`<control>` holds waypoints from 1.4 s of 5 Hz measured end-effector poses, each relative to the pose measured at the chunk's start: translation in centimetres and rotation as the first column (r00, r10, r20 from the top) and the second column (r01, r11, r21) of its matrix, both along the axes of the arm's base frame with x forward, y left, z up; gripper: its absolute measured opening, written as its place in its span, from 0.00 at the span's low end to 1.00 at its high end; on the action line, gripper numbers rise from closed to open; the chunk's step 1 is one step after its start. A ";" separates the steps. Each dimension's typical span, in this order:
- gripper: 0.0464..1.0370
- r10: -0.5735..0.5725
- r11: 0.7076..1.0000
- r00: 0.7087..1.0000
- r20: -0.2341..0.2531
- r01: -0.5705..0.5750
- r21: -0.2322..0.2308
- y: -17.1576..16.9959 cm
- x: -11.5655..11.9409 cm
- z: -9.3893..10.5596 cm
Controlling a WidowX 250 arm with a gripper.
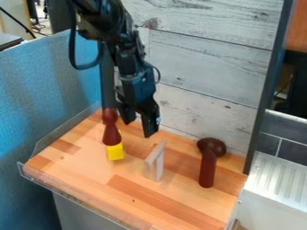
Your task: Put the arch to the side of red cheese
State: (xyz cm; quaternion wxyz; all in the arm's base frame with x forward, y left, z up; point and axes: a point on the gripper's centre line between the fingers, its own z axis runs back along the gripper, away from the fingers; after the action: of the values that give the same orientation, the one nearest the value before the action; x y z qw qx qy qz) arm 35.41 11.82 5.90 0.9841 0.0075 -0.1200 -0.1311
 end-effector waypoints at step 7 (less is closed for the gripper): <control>0.96 0.020 0.999 0.997 0.073 -0.023 0.044 -2.6 0.3 -2.3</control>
State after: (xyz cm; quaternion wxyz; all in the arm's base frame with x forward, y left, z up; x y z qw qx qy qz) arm 35.68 9.18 3.63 0.9800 0.0354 -0.1526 -0.1228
